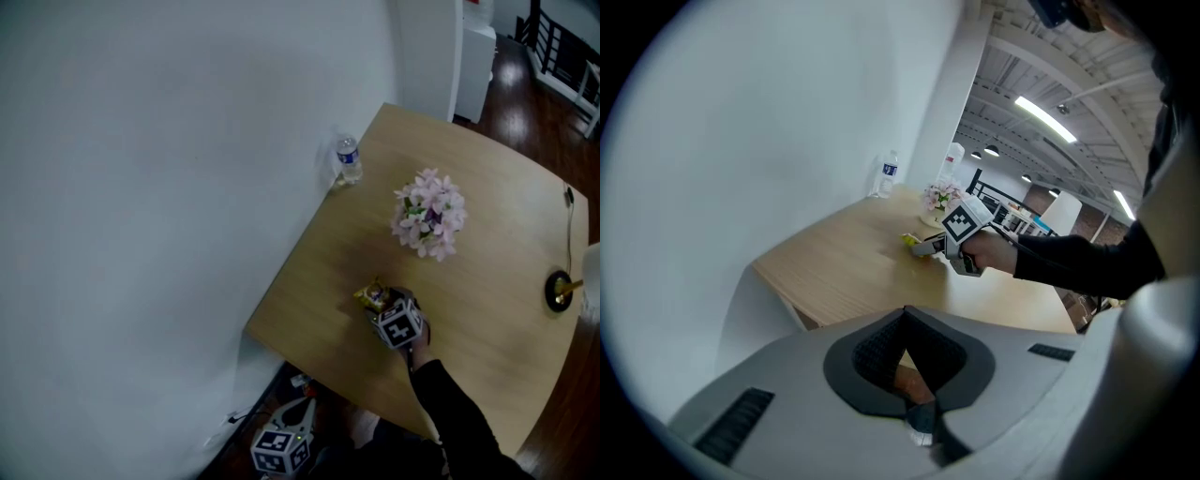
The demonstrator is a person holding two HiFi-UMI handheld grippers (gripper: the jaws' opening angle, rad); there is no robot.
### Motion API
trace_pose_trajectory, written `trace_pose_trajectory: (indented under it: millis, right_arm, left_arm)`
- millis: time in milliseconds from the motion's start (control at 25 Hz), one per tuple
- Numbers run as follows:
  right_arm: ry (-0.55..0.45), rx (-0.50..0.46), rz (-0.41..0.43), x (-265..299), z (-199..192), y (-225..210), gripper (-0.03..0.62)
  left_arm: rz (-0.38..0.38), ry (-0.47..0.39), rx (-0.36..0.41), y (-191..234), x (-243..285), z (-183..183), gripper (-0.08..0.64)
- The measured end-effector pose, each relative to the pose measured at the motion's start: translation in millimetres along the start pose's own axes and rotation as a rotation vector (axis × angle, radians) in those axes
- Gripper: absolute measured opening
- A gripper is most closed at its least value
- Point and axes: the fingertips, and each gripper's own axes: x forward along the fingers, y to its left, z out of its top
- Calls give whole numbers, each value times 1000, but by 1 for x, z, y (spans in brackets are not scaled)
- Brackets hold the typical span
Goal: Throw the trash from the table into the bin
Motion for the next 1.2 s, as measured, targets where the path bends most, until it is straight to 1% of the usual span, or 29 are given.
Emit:
trace_pose_trajectory:
  millis: [80,120,160,320,440,600,760,960,1200]
  right_arm:
    - [15,12,-16,3,-13,-1,297]
    - [15,16,-20,3,-16,-1,259]
    - [12,17,-22,2,-17,0,235]
    - [-22,16,-4,-12,-12,9,177]
    - [-28,12,15,-28,-13,22,169]
    - [-52,-31,52,-53,-12,51,167]
    - [-62,-75,115,-76,-18,93,166]
    - [-31,-139,186,-91,-32,144,166]
    - [31,-247,286,-92,-52,205,166]
  left_arm:
    - [6,-6,-12,4,-2,-2,5]
    - [8,-9,-17,5,-3,-3,5]
    - [10,-13,-21,6,-4,-4,5]
    - [15,-35,-38,9,-10,-7,5]
    - [20,-55,-54,13,-16,-10,5]
    - [31,-89,-84,19,-25,-16,5]
    - [51,-119,-117,28,-41,-30,5]
    - [81,-146,-177,43,-60,-55,5]
    - [138,-178,-279,61,-83,-92,5]
